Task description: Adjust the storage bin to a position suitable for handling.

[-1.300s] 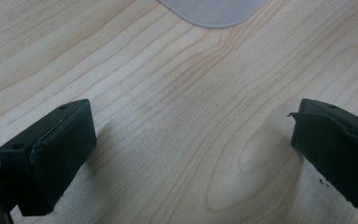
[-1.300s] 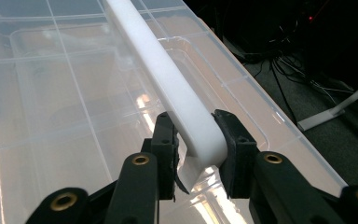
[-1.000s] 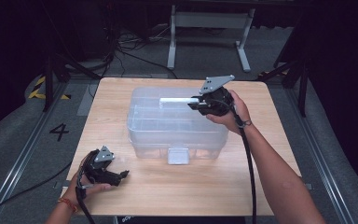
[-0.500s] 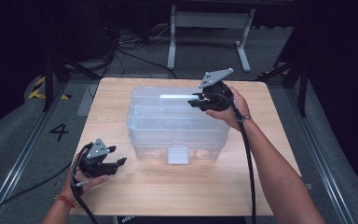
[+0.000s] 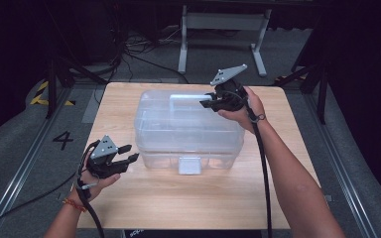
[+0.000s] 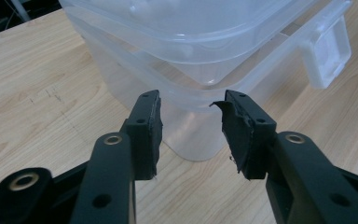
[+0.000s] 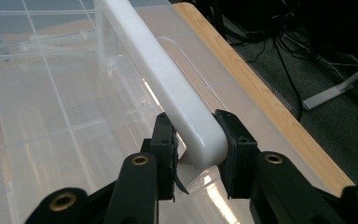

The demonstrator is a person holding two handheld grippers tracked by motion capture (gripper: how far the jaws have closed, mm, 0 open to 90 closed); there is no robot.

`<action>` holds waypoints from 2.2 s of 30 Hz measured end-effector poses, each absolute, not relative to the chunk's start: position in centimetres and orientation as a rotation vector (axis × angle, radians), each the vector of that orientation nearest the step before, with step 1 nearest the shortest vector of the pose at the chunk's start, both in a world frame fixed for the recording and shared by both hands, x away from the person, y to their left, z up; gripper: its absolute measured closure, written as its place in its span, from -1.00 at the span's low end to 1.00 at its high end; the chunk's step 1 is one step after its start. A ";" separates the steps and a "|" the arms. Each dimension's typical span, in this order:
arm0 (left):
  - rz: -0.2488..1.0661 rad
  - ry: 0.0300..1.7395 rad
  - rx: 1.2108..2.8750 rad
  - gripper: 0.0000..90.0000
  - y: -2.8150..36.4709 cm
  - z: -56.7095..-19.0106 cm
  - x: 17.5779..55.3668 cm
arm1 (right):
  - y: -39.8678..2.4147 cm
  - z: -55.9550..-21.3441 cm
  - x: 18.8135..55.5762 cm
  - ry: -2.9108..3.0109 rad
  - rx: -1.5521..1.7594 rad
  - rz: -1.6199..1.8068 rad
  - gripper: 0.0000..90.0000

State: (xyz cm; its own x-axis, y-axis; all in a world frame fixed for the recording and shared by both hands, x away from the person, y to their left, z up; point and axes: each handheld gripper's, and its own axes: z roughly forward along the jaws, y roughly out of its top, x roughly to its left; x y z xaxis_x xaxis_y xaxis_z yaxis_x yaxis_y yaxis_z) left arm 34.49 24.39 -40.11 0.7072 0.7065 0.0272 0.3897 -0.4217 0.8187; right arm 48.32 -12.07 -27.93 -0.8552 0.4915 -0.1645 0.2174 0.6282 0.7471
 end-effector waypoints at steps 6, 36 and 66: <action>0.456 0.817 2.043 0.41 24.0 -39.9 34.8 | -12.1 -27.8 48.6 2.494 0.571 1.086 0.56; 0.475 0.815 1.963 1.00 23.2 -40.0 35.3 | -15.4 -27.1 46.8 2.379 0.629 1.195 0.39; 0.510 0.799 1.975 1.00 23.1 -38.4 35.7 | -25.9 -28.8 41.2 2.218 0.730 1.191 0.09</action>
